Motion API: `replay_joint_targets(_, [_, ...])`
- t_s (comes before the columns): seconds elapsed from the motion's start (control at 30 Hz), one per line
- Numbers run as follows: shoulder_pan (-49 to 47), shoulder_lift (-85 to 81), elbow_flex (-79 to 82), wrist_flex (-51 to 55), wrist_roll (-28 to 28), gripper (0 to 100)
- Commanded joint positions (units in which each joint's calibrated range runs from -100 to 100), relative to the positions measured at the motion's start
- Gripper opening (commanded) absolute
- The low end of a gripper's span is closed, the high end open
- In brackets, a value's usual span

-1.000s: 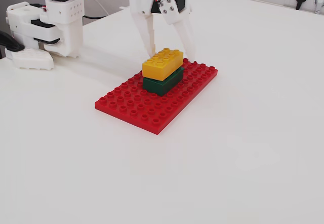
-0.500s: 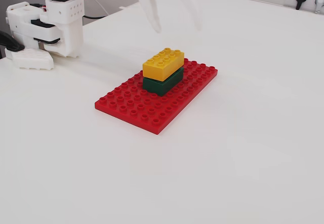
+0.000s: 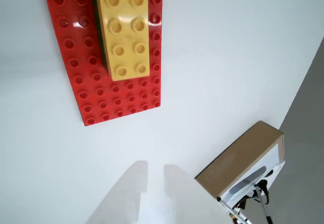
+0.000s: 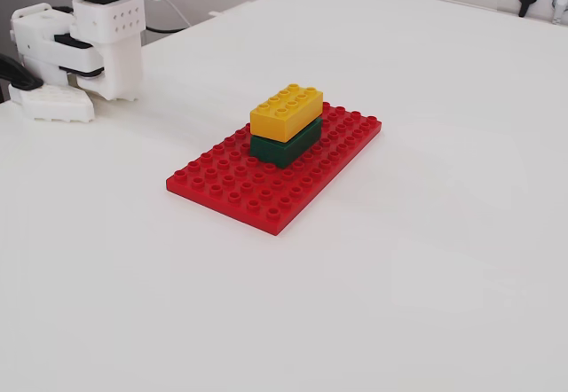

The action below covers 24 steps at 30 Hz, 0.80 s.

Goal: Put yellow lego brick onto the green one

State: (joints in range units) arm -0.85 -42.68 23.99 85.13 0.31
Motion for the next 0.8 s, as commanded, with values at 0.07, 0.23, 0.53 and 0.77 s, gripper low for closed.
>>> replay_joint_targets(0.07, [4.83,-6.30,10.31,-2.95,-0.16,2])
replay_joint_targets(0.23, [4.75,-13.84,30.28,-12.21,-0.10,2])
replay_joint_targets(0.53, [4.31,-39.23,51.34,-15.15,3.75,2])
replay_joint_targets(0.77, [1.95,-53.97,67.61,-12.64,3.96,1])
